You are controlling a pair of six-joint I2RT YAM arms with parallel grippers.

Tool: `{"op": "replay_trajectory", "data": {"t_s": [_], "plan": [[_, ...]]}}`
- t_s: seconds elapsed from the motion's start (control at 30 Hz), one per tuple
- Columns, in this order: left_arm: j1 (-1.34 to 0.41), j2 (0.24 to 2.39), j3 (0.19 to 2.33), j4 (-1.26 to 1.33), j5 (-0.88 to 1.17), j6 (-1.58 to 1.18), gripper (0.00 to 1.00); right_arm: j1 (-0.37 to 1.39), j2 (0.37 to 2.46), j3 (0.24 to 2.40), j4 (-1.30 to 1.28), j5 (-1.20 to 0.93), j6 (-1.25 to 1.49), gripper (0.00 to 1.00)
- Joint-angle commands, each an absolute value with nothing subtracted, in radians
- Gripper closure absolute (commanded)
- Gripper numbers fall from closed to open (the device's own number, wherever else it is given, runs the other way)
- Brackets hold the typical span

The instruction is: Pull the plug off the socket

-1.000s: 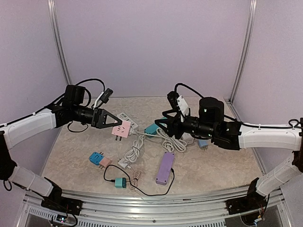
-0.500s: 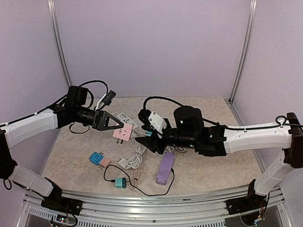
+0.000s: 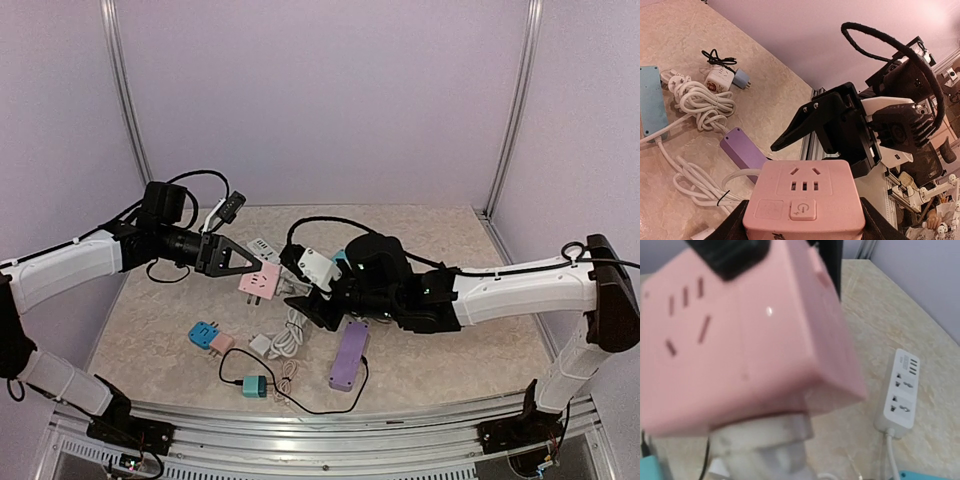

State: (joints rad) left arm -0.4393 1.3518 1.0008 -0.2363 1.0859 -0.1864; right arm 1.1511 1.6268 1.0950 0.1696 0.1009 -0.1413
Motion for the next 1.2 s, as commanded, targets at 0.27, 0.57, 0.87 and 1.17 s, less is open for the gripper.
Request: {"op": "replay_trajectory", "data": {"t_s": [0.27, 0.57, 0.87, 1.17], "plan": [[-0.443, 1.349, 1.042, -0.225, 1.127, -0.176, 1.0, 1.169, 1.684, 1.174, 0.158, 0.144, -0.185, 0.59], [-0.443, 1.358, 1.045, -0.232, 1.13, -0.176, 1.0, 1.175, 1.694, 1.196, 0.166, 0.132, -0.188, 0.77], [-0.445, 1.361, 1.048, -0.238, 1.146, -0.173, 1.0, 1.175, 1.67, 1.191, 0.17, 0.1, -0.198, 1.0], [-0.455, 1.386, 1.071, -0.291, 1.18, -0.144, 1.0, 1.169, 1.646, 1.186, 0.155, -0.019, -0.261, 1.0]]}}
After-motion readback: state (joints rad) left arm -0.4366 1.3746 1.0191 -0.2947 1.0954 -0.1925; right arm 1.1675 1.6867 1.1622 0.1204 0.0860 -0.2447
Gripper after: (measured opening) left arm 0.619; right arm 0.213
